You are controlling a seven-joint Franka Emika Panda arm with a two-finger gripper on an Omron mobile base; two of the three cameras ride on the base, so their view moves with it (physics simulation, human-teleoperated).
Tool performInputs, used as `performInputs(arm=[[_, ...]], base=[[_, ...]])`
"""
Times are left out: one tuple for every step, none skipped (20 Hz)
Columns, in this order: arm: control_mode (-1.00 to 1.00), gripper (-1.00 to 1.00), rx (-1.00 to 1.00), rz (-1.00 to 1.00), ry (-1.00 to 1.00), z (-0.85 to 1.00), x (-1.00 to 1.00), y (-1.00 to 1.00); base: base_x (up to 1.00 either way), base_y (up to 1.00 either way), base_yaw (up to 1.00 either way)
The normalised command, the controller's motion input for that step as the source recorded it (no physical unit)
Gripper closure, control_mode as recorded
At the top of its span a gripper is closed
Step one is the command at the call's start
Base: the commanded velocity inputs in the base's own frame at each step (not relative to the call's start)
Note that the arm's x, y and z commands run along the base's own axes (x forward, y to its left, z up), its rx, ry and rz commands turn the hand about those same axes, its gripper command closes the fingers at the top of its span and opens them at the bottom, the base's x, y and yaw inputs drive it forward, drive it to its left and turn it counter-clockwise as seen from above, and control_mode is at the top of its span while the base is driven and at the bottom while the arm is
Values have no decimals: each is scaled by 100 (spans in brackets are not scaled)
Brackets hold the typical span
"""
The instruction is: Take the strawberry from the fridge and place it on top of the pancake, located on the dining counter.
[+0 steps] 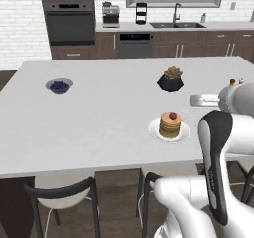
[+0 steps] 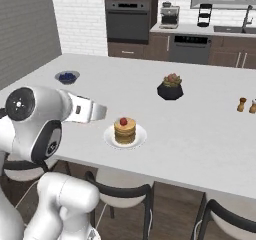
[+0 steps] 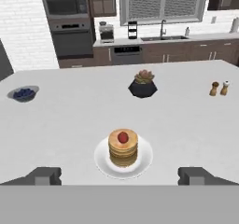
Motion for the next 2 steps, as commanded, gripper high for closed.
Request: performInputs(arm=[[-100, -100, 0, 0, 0, 89, -100, 21], [-100, -100, 0, 0, -2, 78, -100, 24]], base=[[0, 0, 0], [0, 0, 0]])
